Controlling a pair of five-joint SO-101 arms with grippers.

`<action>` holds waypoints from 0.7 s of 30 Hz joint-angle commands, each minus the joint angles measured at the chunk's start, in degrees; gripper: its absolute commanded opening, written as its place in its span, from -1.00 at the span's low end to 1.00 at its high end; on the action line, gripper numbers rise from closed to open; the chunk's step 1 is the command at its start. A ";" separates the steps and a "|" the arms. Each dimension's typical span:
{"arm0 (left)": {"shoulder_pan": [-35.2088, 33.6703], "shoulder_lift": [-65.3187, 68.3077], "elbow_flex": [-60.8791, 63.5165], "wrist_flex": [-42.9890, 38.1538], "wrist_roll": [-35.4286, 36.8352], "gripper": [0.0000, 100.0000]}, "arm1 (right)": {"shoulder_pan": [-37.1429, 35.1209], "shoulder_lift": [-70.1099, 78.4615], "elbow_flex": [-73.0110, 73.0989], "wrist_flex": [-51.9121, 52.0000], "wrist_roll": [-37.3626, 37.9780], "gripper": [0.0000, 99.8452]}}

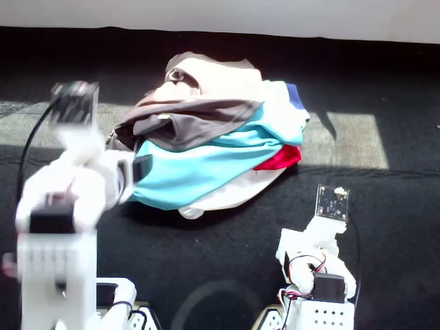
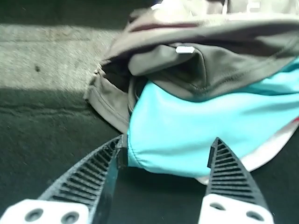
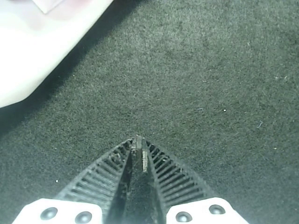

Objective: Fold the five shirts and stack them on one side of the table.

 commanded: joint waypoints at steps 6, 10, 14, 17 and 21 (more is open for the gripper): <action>12.09 37.93 -31.25 1.49 0.44 -0.45 | -0.31 -0.04 7.25 0.22 -0.62 -0.98; 15.16 51.65 -41.36 0.97 1.93 -0.45 | -0.31 -0.04 7.25 0.22 -0.62 -0.98; 15.87 64.13 -51.21 1.58 4.48 -0.37 | -0.31 -0.04 7.25 0.22 -0.62 -0.98; 15.96 72.31 -56.92 3.87 4.22 -0.34 | -0.31 -0.04 7.25 0.22 -0.62 -0.98; 15.69 82.33 -61.93 7.12 0.44 -0.34 | -0.31 -0.04 7.25 0.22 -0.62 -0.98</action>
